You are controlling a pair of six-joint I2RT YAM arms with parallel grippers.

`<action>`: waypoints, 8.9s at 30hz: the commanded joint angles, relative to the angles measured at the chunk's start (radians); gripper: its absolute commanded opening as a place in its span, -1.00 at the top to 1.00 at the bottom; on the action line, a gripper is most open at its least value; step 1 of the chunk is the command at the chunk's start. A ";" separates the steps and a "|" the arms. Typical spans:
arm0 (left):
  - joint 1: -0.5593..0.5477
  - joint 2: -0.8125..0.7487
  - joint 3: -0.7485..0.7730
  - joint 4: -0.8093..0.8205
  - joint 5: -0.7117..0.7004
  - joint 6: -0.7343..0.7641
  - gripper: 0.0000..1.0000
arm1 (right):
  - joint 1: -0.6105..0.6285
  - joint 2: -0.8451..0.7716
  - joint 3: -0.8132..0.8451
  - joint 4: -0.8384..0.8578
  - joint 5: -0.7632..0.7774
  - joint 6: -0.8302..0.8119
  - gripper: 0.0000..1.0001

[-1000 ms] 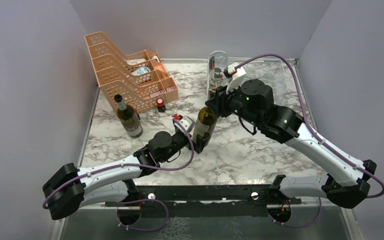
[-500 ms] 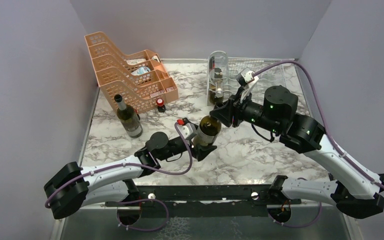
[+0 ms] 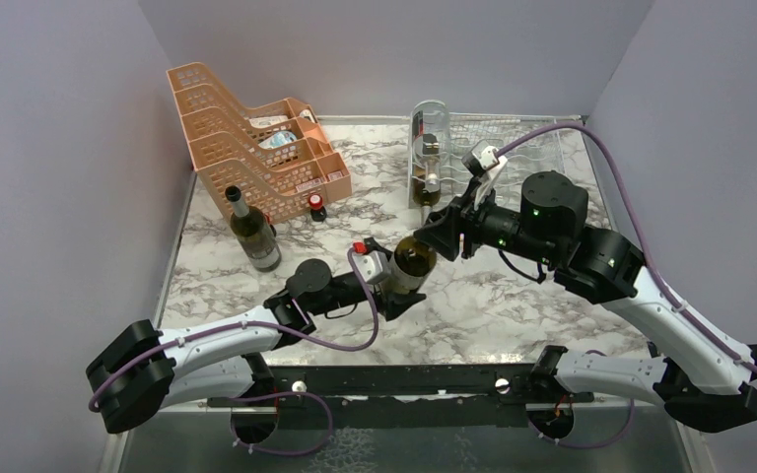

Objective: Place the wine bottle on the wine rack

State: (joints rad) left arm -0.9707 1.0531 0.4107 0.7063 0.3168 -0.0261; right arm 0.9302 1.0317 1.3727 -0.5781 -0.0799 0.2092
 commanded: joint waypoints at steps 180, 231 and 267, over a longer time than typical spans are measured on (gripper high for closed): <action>0.000 -0.194 0.858 -0.910 -0.838 0.008 -0.98 | -0.394 0.274 -0.102 0.308 -0.145 0.051 -0.31; 0.000 -0.402 0.860 -0.867 -0.879 0.047 -0.97 | 0.184 1.202 0.647 0.876 0.112 -0.212 0.60; 0.000 -0.325 0.465 -0.869 -0.716 -0.141 -0.98 | 0.184 0.163 -0.238 0.683 0.736 -0.153 0.95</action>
State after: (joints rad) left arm -0.9745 0.6823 0.9943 -0.1890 -0.5480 -0.1043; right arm 1.1114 1.2915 1.1423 0.1604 0.5625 -0.0006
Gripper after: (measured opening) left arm 0.987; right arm 0.329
